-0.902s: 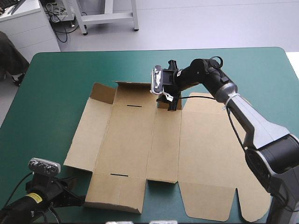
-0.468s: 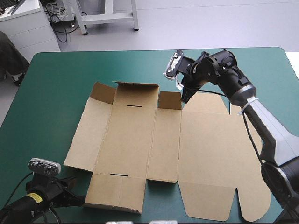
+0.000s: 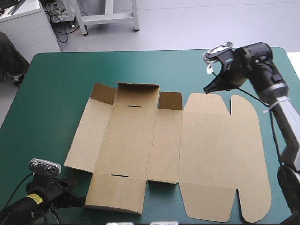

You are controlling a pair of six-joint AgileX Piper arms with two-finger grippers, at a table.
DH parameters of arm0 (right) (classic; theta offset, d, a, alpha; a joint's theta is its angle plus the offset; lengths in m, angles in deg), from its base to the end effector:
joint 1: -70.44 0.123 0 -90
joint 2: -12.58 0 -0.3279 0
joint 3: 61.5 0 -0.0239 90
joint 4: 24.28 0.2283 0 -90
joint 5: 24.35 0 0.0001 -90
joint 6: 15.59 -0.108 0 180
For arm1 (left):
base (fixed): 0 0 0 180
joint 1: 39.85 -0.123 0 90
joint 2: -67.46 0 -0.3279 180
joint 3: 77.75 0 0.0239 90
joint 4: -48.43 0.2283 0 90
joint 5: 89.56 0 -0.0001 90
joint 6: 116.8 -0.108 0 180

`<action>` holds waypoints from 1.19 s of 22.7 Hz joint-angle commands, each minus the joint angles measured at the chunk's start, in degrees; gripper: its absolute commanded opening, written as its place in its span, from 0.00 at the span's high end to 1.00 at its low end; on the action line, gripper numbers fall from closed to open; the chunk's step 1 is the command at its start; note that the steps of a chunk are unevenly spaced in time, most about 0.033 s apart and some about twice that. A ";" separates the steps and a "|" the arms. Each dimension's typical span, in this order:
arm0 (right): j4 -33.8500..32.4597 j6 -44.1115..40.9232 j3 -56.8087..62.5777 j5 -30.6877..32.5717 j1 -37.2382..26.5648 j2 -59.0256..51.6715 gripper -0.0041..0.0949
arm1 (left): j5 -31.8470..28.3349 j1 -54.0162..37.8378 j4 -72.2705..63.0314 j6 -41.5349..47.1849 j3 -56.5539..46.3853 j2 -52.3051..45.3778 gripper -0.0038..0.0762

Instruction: Fold the box

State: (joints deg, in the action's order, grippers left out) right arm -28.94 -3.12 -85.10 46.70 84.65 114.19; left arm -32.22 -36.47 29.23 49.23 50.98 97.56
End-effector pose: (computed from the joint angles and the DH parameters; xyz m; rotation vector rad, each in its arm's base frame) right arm 0.3314 0.0753 0.4226 -0.6061 2.5273 -0.0986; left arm 0.0071 -0.0304 0.2691 0.2701 2.3635 -0.3358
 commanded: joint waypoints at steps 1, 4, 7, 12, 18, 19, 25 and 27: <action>5.35 -0.24 1.36 0.43 -5.41 -6.35 0.98 | -1.60 0.41 -2.15 0.26 2.85 0.53 0.99; 6.70 0.29 6.61 0.43 -8.77 -10.48 0.98 | -0.92 0.41 -2.04 0.26 4.71 0.53 0.99; 6.96 0.29 14.05 0.01 -10.25 -16.08 0.98 | -1.05 0.41 -2.04 0.61 6.16 0.53 0.99; 10.63 0.29 32.41 -5.70 -10.29 -31.49 0.98 | 0.80 0.41 -2.19 0.47 8.17 0.53 0.99; 13.55 0.04 47.86 -5.73 -10.29 -49.91 0.98 | 1.14 0.41 -2.19 0.47 12.97 3.69 0.99; 13.78 0.05 49.38 -5.13 -10.29 -52.74 0.98 | 1.14 0.41 -2.19 0.35 14.34 5.49 0.99; 13.78 0.05 54.05 -3.10 -10.29 -63.66 0.98 | 1.14 0.41 -2.19 -2.60 22.06 19.56 0.99; 13.78 0.05 54.48 -2.41 -10.29 -64.89 0.98 | 1.45 0.41 -2.19 -2.72 24.73 23.10 0.99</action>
State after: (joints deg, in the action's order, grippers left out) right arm -15.94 -3.29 -29.88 46.00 74.88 50.44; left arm -28.17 -36.47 28.65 47.04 71.36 116.74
